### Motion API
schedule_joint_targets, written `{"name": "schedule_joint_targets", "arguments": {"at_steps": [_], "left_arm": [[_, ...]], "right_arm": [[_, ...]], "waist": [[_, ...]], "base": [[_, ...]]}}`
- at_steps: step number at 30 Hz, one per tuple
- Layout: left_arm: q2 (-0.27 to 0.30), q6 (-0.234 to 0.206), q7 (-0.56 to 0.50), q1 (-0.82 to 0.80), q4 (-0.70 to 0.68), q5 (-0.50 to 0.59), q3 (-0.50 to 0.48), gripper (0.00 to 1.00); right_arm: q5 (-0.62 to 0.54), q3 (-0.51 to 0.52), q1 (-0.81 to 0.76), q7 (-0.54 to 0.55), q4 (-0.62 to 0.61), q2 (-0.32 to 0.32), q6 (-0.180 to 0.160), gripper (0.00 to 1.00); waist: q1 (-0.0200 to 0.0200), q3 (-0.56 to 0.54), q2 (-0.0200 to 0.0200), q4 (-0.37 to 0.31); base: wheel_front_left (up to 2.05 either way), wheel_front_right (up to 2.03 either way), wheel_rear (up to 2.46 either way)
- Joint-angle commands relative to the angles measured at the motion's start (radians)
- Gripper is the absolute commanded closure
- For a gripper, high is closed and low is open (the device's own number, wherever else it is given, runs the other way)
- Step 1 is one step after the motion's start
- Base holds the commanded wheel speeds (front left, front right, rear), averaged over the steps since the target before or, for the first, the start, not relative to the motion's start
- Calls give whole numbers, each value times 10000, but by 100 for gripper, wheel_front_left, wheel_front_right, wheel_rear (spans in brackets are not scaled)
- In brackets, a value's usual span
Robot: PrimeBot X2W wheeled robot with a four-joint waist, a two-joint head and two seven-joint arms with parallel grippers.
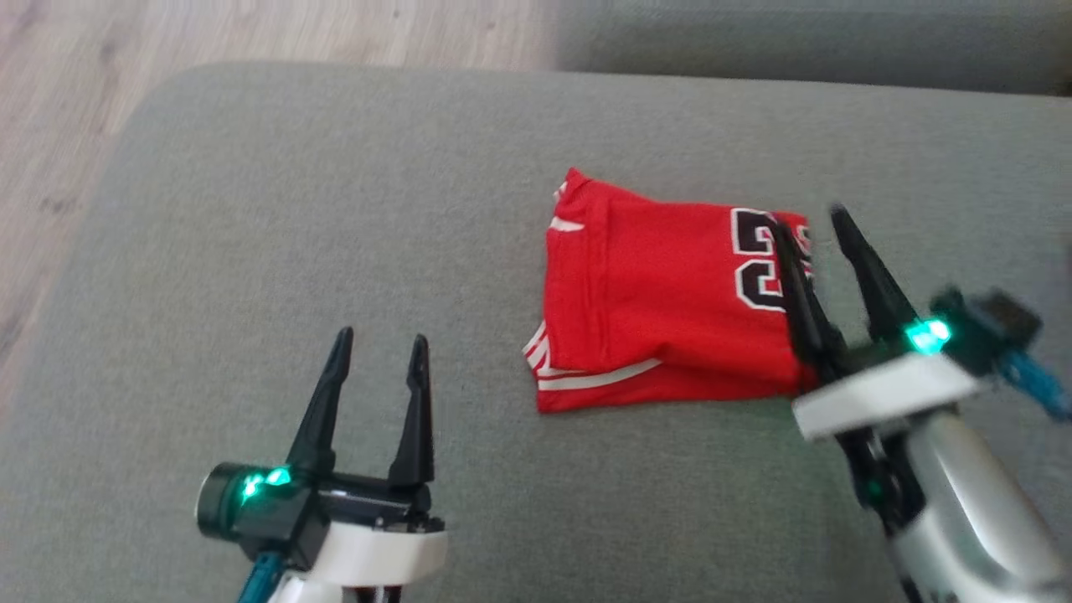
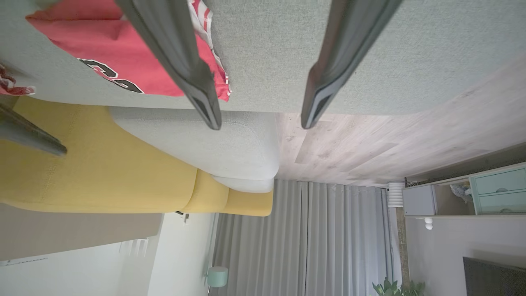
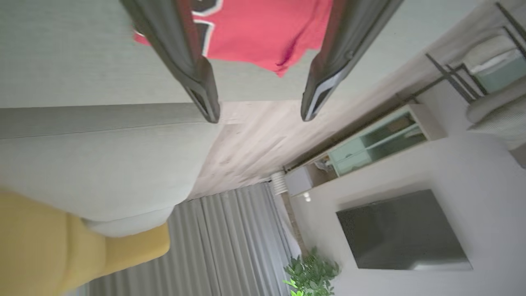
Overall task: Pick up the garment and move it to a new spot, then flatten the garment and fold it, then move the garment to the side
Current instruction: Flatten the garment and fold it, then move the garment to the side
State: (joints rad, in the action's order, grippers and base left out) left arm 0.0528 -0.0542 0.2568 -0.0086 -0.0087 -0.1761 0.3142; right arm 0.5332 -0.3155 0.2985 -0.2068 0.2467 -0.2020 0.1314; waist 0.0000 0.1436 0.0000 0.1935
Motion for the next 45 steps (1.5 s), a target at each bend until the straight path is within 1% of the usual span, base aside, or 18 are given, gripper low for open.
{"name": "schedule_joint_targets", "arguments": {"at_steps": [1, 3, 5, 8, 9, 11, 17, 23, 37, 45], "left_arm": [[-26, -53, 49, -80, -192, -47, -532, 0], [-26, -110, 49, 45, -99, -66, -722, 0], [-26, -146, 49, 192, 1, -33, -889, 0], [-26, -141, 49, 458, 176, 46, -1061, 0], [-26, -141, 49, 458, 176, 46, -1061, 0], [-26, -66, 49, 762, 361, 101, -1161, 0], [-26, 58, 49, 1086, 632, 268, -1321, 0], [-26, 103, 49, 1171, 864, 277, -1414, 0], [-26, 82, 49, 1176, 1217, 294, -1550, 0], [-26, -49, 49, 1173, 1225, 239, -1552, 0]], "right_arm": [[-421, 40, -382, -367, -202, -183, -7, 0], [-626, 403, -880, -507, -115, -225, -7, 0], [-1154, 748, -1351, -538, -207, -268, -7, 0], [-1907, 1273, -2178, -544, -473, -34, -7, 0], [-1907, 1273, -2178, -544, -473, -34, -7, 0], [-2374, 1564, -2896, -546, -574, 287, -7, 0], [-2916, 1655, -3437, -548, -481, 634, -7, 0], [-3065, 1661, -3466, -548, -370, 785, -7, 0], [-3210, 1755, -3533, -549, -312, 918, -7, 0], [-3158, 1743, -3331, -549, -248, 881, -7, 0]], "waist": [[0, -343, 0, -273], [0, -524, 0, -402], [0, -697, 0, -531], [0, -1002, 0, -694], [0, -1002, 0, -694], [0, -1310, 0, -834], [0, -1488, 0, -1072], [0, -1604, 0, -1232], [0, -1673, 0, -1346], [0, -1522, 0, -1438]], "base": [[0, 0, 0], [0, 0, 0], [0, 0, 0], [0, 0, 0], [0, 0, 0], [0, 0, 0], [0, 0, 0], [0, 0, 0], [0, 0, 0], [0, 0, 0]]}}
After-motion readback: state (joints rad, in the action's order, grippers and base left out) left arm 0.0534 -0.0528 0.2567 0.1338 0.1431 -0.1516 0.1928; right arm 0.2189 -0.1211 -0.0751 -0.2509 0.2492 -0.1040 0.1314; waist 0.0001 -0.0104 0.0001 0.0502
